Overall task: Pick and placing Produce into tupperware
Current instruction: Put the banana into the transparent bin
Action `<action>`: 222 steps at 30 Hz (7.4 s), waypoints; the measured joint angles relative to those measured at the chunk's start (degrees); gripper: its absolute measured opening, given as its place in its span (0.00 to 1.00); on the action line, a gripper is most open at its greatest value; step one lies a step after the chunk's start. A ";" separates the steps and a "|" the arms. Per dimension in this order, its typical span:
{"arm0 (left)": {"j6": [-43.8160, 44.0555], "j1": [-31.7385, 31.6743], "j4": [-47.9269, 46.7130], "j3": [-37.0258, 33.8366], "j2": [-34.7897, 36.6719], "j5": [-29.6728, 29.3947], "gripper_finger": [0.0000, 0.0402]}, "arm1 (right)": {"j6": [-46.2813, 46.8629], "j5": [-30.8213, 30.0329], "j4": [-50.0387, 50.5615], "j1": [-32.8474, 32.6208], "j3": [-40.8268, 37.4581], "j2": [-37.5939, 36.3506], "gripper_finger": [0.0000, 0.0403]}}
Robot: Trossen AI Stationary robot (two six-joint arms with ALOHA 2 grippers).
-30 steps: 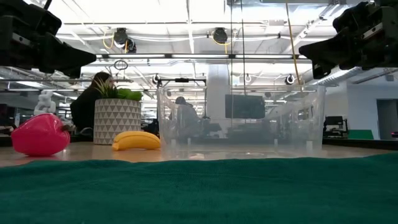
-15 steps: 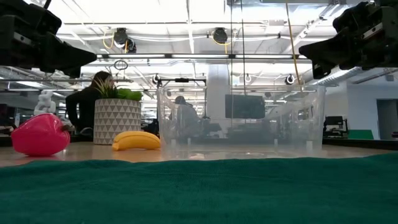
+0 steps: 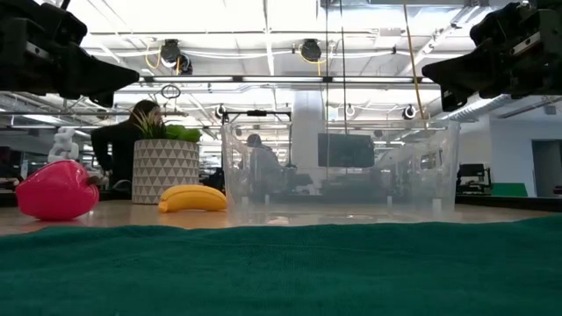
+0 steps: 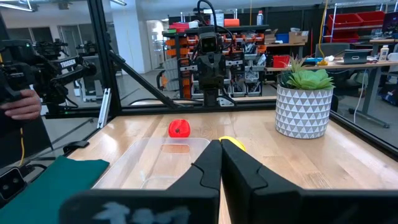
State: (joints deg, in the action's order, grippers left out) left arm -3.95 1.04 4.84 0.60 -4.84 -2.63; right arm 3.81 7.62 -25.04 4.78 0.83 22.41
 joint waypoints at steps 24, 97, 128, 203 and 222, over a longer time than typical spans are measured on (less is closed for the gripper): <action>1.51 0.00 4.78 2.86 -0.04 -0.47 0.06 | -0.01 -0.02 -0.44 0.00 0.00 -0.02 0.00; 4.63 -8.02 -9.94 46.43 -47.53 -4.19 0.06 | -1.89 -0.28 -0.16 -0.01 -0.01 0.00 0.00; 17.62 -12.11 -58.55 79.81 -71.55 -2.76 0.06 | -1.48 -0.28 0.00 -0.01 0.01 -0.02 0.00; 11.31 -13.33 -82.58 95.73 -92.24 3.69 0.00 | -1.50 -0.35 0.00 0.01 0.00 0.15 0.00; 11.51 -13.33 -82.60 95.73 -92.24 3.77 0.05 | -1.50 -0.35 0.00 -0.01 0.01 0.15 0.00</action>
State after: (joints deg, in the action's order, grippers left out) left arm 7.56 -12.29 -77.76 96.33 -97.08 1.14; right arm 2.31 7.27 -25.04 4.78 0.84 22.57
